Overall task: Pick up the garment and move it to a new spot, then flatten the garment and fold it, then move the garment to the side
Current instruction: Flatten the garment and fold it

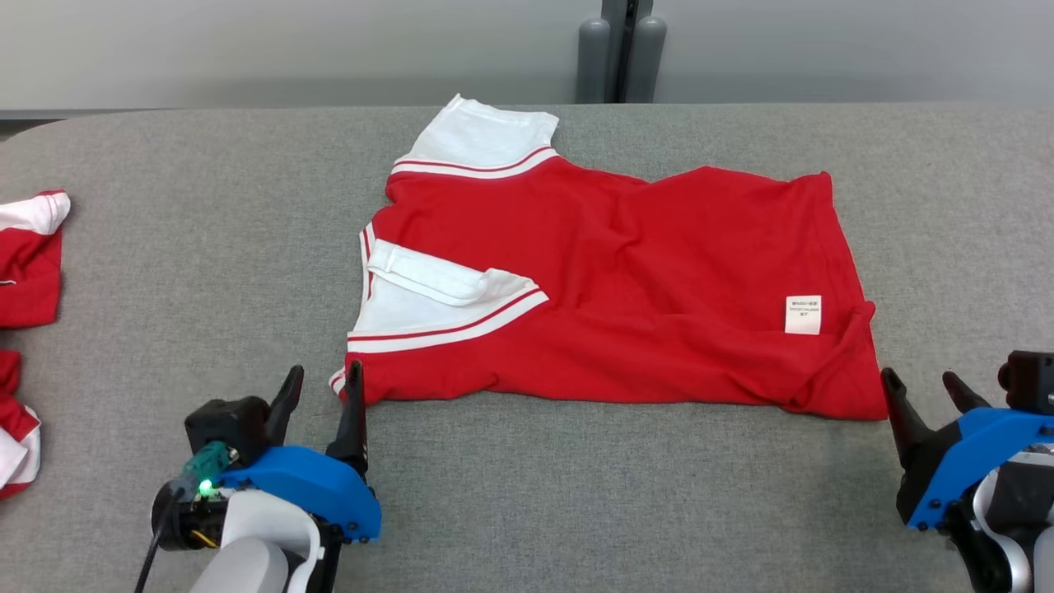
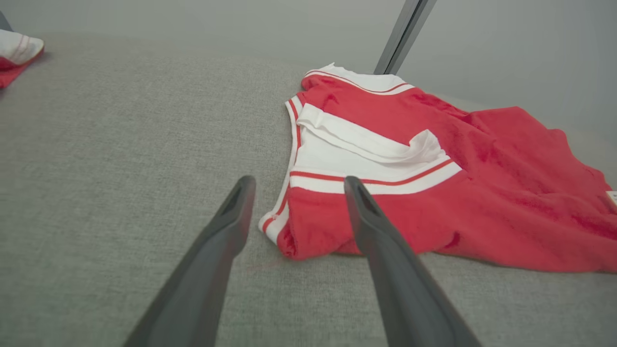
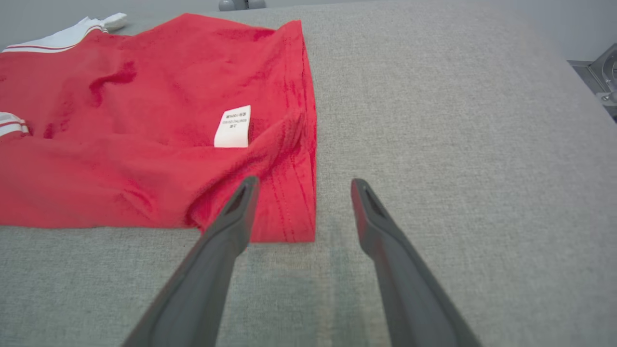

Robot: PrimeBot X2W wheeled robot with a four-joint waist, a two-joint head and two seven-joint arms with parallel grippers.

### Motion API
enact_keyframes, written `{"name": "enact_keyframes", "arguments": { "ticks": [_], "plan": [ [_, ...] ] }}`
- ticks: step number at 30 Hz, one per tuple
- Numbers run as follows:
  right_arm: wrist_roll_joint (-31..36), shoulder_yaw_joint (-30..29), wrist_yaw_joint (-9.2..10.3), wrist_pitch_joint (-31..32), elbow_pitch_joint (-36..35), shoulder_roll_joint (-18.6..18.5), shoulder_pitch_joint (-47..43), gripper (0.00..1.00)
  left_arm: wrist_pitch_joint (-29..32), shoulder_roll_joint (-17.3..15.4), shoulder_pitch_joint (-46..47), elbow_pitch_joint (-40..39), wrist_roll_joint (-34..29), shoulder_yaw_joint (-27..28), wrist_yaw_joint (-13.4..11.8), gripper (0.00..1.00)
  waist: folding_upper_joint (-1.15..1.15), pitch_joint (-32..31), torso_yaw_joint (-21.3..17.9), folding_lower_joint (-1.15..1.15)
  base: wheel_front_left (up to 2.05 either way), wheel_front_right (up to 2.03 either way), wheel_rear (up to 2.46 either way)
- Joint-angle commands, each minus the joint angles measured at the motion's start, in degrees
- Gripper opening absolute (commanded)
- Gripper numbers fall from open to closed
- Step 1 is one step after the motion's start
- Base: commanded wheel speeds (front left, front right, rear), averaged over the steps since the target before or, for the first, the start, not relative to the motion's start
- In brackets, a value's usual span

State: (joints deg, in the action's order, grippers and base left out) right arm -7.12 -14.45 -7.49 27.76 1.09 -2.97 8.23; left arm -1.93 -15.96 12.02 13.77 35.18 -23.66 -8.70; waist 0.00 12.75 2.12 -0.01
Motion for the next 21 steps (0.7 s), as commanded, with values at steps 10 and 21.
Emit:
{"name": "enact_keyframes", "arguments": {
  "ticks": [10, 21],
  "plan": [
    [0.3, -0.3, -0.02, 0.0, 8.4, 0.0, 3.5, 1.0, 3.3, 0.8, 5.0, 6.6, -4.6, -3.7, -3.5, 1.0, 0.0, 0.3, -0.1, 0.01, 0.0, 0.0, 0.0],
    [1.8, 2.3, -0.01, -2.9, 19.5, 0.0, 10.4, 1.0, 6.7, 2.3, 8.7, 14.6, -3.9, -4.4, -3.5, 1.0, 0.0, 2.3, -0.9, 0.01, 0.0, 0.0, 0.0]
  ]
}}
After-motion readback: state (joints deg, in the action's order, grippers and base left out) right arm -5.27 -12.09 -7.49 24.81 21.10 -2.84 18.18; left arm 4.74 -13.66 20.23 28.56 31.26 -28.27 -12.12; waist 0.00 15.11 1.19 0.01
